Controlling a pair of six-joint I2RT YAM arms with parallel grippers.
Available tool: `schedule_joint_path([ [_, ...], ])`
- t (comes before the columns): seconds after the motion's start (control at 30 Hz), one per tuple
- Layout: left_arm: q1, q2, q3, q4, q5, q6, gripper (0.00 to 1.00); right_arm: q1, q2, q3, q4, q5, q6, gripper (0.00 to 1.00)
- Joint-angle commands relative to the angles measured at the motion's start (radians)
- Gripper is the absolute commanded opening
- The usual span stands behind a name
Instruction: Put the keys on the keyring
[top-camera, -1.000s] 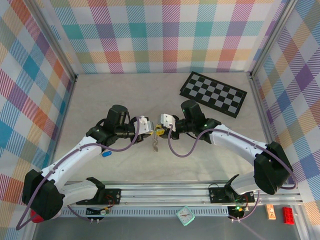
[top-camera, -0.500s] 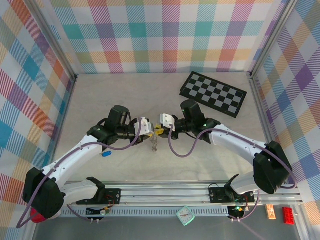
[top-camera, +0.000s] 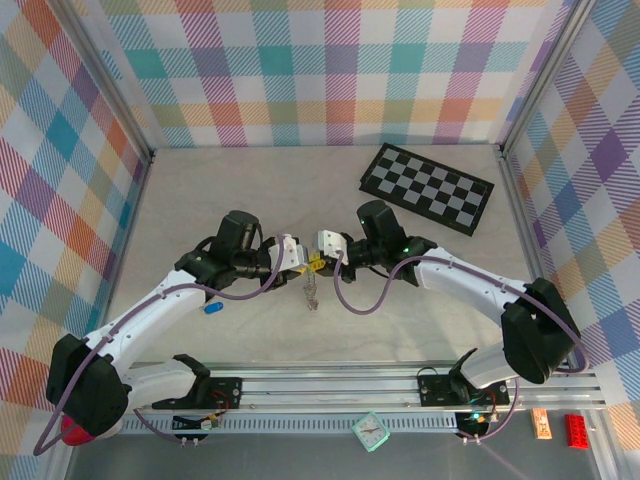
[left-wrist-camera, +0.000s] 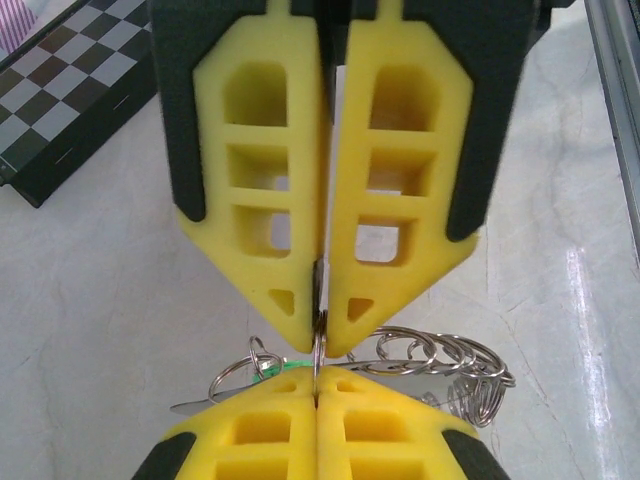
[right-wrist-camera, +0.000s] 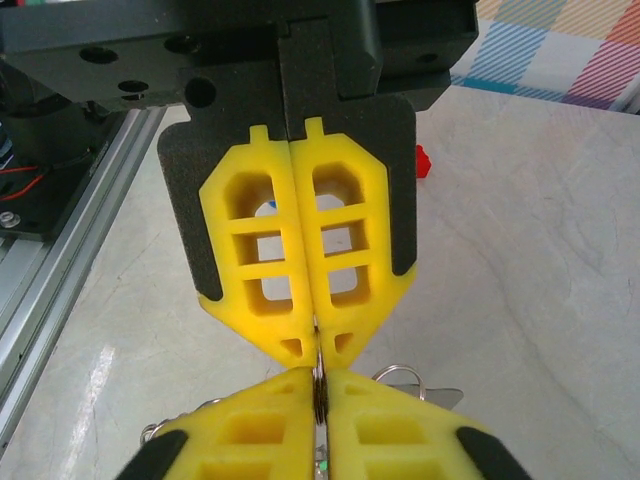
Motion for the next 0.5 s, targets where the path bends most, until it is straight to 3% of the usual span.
schedule_joint_path([
  [0.0, -0.010, -0.005, 0.036, 0.025, 0.029, -0.014, 0.00, 0.007, 0.014, 0.030, 0.003, -0.037, -0.010, 0.05],
  [0.1, -0.010, -0.008, 0.033, 0.045, 0.057, -0.038, 0.00, 0.008, 0.018, 0.024, 0.012, -0.036, -0.008, 0.02],
  [0.27, -0.010, 0.011, 0.046, 0.027, 0.084, -0.040, 0.00, 0.008, 0.021, 0.026, 0.013, -0.033, -0.007, 0.13],
  [0.4, -0.010, 0.022, 0.054, 0.014, 0.089, -0.031, 0.00, 0.007, 0.024, 0.033, 0.008, -0.029, -0.013, 0.12],
  [0.47, -0.010, 0.025, 0.054, 0.013, 0.089, -0.031, 0.00, 0.008, 0.027, 0.036, 0.006, -0.031, -0.013, 0.07],
])
